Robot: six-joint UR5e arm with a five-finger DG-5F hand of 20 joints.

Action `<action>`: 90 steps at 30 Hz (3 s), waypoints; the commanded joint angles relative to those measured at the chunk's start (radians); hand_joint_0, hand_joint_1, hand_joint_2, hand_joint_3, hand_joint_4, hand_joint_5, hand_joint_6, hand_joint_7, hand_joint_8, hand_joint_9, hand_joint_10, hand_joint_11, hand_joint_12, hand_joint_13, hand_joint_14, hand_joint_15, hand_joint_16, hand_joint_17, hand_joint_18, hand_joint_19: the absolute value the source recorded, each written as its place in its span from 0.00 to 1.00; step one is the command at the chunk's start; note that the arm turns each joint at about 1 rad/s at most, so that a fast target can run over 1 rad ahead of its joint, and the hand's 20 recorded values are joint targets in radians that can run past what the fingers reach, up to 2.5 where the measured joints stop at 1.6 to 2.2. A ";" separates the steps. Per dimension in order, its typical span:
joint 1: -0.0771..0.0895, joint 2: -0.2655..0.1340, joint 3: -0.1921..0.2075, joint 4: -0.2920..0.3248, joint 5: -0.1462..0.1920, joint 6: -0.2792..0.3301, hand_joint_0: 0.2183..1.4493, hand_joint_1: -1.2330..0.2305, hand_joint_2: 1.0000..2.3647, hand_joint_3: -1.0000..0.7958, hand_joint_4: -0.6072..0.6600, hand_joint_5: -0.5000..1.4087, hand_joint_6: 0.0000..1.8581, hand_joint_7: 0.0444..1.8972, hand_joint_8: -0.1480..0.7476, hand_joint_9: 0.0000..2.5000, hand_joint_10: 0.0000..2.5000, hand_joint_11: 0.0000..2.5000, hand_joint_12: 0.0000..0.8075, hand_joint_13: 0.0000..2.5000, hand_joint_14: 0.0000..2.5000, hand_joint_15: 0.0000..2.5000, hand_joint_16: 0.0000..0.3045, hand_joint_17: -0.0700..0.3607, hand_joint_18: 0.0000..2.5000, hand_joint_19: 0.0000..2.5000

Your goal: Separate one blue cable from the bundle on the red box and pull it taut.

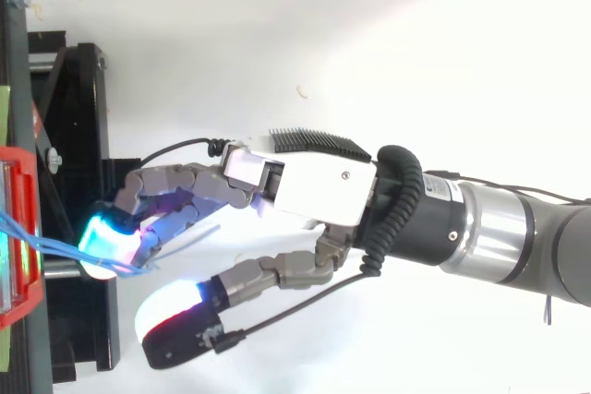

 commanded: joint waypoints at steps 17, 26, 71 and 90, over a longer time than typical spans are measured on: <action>-0.009 0.002 0.089 -0.135 -0.035 0.088 0.31 0.34 0.01 0.39 0.63 0.22 0.30 0.71 0.50 0.34 0.01 0.15 0.42 0.25 0.00 0.11 0.17 0.43 0.20 0.26; -0.003 0.002 0.089 -0.173 -0.073 0.145 0.31 0.33 0.01 0.42 0.65 0.19 0.39 0.58 0.50 0.35 0.01 0.17 0.43 0.25 0.00 0.12 0.17 0.44 0.21 0.26; -0.002 0.031 0.120 -0.299 -0.073 0.251 0.31 0.26 0.01 0.44 0.61 0.20 0.46 0.67 0.52 0.43 0.01 0.22 0.40 0.33 0.00 0.16 0.16 0.42 0.26 0.27; -0.009 0.068 0.122 -0.348 -0.068 0.283 0.35 0.21 0.01 0.42 0.57 0.16 0.48 0.59 0.50 0.35 0.01 0.22 0.42 0.31 0.00 0.17 0.17 0.43 0.26 0.26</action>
